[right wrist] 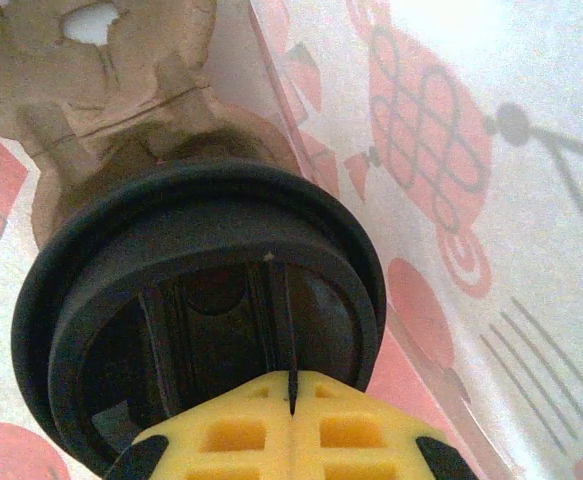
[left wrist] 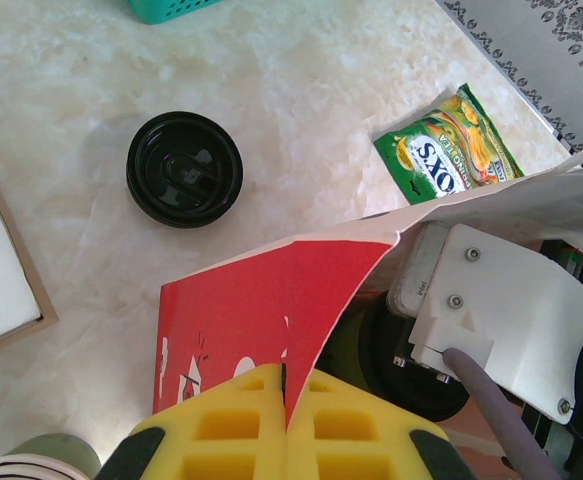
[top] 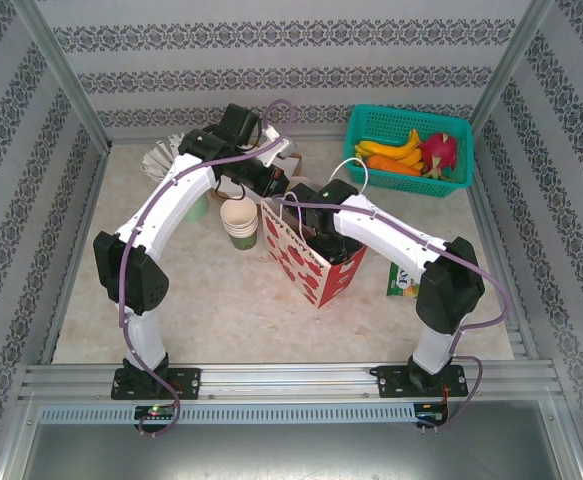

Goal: Pack the takeout coffee

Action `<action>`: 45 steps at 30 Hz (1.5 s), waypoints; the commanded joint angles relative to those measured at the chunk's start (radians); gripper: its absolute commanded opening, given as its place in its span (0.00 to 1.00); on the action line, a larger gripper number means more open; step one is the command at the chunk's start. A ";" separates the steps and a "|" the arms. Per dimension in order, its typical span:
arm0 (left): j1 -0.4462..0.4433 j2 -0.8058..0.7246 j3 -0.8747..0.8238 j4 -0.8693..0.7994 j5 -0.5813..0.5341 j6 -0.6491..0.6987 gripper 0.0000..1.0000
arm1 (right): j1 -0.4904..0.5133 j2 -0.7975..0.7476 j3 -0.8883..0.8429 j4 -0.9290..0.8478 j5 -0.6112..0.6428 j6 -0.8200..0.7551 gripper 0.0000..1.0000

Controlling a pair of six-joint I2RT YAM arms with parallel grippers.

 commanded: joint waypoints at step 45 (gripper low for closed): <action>0.014 0.020 0.005 0.016 0.053 0.001 0.00 | 0.002 0.062 0.077 0.045 -0.036 -0.007 0.05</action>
